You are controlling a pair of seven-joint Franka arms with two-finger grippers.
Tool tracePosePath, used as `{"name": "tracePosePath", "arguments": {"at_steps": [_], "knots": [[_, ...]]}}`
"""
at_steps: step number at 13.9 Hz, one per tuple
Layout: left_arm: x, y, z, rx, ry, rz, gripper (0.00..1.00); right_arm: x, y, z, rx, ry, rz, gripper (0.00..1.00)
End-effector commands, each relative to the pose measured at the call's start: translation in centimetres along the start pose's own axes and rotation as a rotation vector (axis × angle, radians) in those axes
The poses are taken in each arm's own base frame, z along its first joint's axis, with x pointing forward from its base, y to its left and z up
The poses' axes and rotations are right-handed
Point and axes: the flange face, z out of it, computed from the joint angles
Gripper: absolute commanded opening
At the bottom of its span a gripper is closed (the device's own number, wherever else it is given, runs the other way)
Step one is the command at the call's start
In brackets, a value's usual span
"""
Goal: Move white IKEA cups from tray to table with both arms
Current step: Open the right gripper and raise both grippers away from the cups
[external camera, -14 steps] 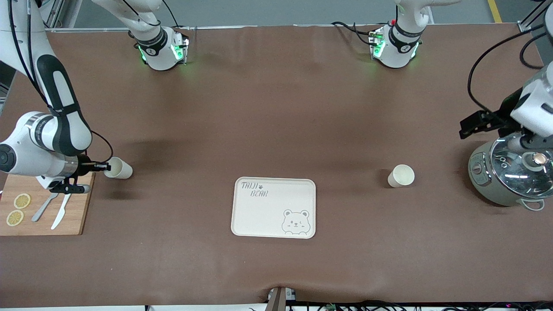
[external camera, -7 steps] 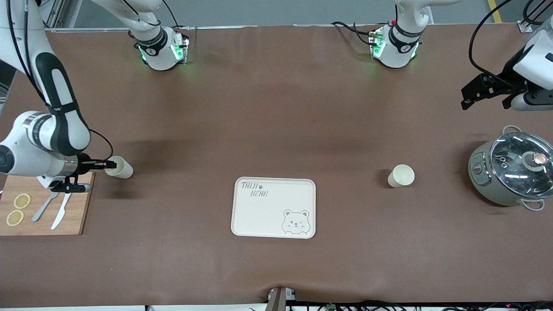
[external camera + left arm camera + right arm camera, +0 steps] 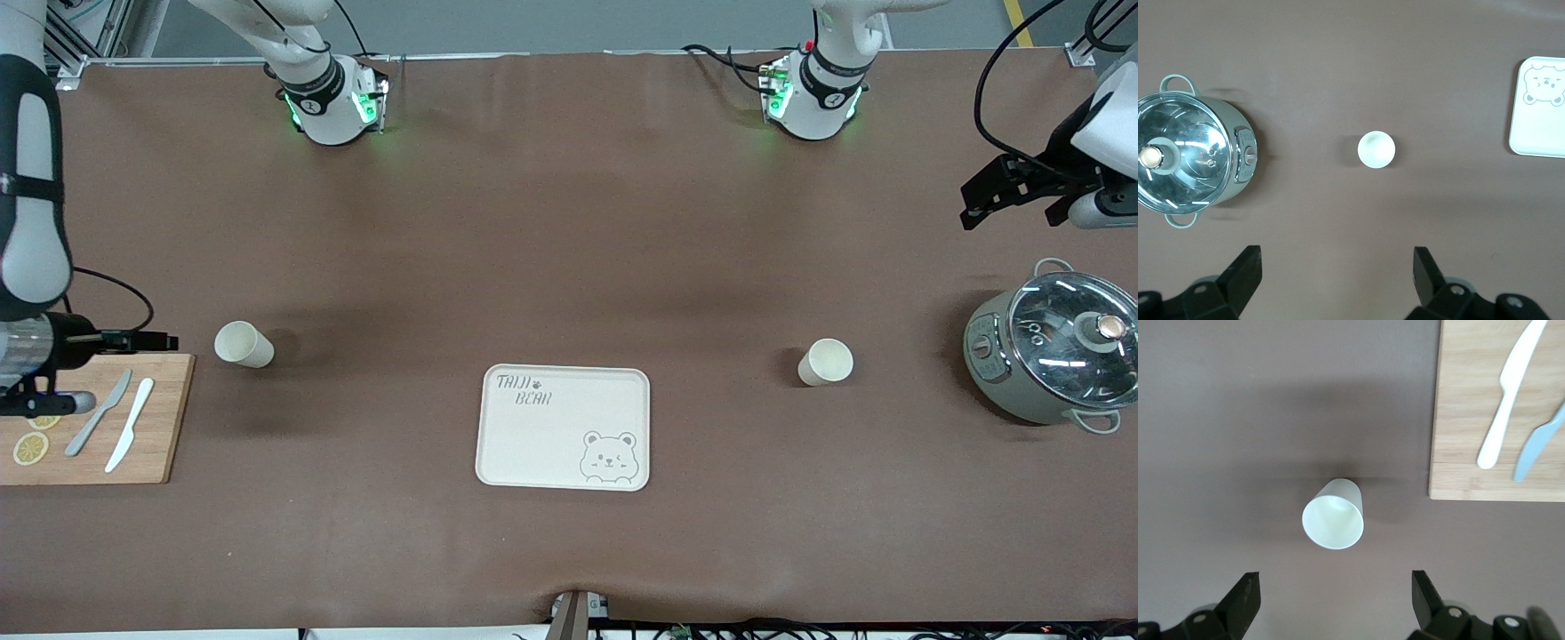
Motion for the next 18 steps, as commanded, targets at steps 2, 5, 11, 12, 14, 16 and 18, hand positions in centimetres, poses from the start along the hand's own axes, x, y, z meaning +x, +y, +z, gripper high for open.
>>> {"name": "tracePosePath", "arguments": {"at_steps": [2, 5, 11, 12, 14, 16, 18], "knots": [[0.1, -0.2, -1.0, 0.02, 0.003, 0.001, 1.0, -1.3, -2.2, -5.9, -0.011, -0.006, -0.038, 1.0], [0.2, -0.4, -1.4, 0.018, 0.012, 0.002, 1.0, -4.2, -4.8, -10.9, -0.041, 0.054, -0.061, 1.0], [-0.2, -1.4, -1.7, 0.01, 0.006, -0.021, 1.0, -11.2, -6.8, -16.6, -0.044, 0.106, -0.01, 1.0], [-0.2, -1.6, -1.7, 0.009, 0.0, -0.024, 1.0, -12.1, -8.0, -17.5, -0.049, 0.123, -0.006, 1.0], [-0.2, -1.6, -1.4, 0.009, -0.01, -0.028, 1.0, -13.9, -10.9, -18.7, -0.083, 0.146, 0.022, 1.0], [-0.4, -1.7, -1.0, 0.011, -0.028, -0.027, 1.0, -15.2, -13.5, -19.3, -0.1, 0.163, 0.06, 1.0], [-0.9, -1.5, -1.1, 0.015, -0.061, -0.029, 1.0, -16.6, -14.1, -19.6, -0.099, 0.175, 0.054, 1.0]]}}
